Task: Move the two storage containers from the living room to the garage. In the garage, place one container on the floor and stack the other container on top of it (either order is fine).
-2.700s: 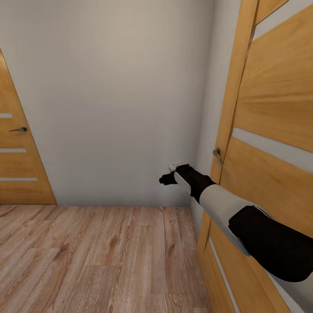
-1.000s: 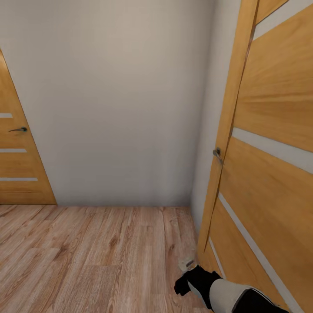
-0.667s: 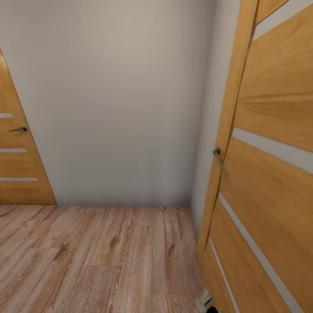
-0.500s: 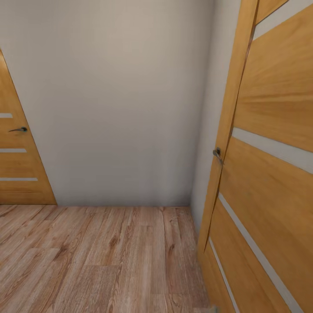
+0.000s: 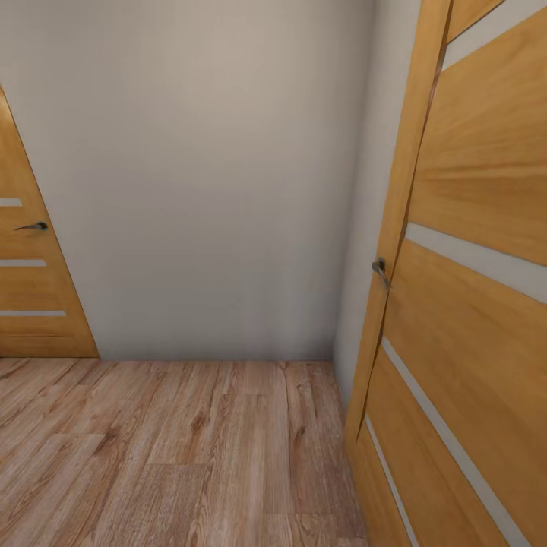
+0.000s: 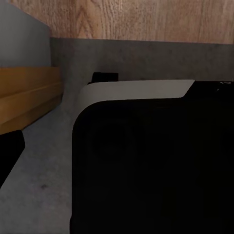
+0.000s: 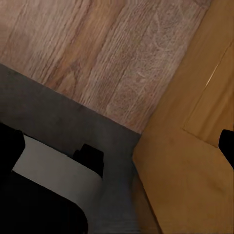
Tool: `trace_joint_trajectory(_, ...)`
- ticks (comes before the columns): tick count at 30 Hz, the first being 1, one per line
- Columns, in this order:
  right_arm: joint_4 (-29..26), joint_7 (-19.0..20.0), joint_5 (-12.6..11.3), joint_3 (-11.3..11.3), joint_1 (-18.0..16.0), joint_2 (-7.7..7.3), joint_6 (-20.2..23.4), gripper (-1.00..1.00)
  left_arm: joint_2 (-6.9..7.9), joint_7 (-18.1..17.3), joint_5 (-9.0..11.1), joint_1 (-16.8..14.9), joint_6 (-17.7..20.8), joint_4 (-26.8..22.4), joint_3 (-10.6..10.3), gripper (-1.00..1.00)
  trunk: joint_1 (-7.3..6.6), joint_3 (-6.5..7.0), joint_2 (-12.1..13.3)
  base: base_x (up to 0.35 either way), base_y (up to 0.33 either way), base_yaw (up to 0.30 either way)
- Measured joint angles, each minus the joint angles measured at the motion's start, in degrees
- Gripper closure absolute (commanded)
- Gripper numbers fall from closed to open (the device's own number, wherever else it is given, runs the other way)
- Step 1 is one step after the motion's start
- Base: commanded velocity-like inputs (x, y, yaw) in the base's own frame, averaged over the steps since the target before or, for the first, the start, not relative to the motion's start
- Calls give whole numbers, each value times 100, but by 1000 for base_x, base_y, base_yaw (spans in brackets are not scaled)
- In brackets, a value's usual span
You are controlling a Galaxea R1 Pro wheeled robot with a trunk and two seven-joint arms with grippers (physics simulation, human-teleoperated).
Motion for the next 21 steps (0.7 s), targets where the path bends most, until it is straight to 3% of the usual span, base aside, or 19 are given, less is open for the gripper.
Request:
trace_joint_trajectory(9,0,255,-12,-2,487,-313,-6,-100,-4,4,6,0,4,2,0,-100,0,0,0,0,0,0)
trace_joint_trajectory(21,0,260,-54,-7,939,-374,-5,-100,-8,2,-1,0,-4,111,4,-100,0,0,0,0,0,0)
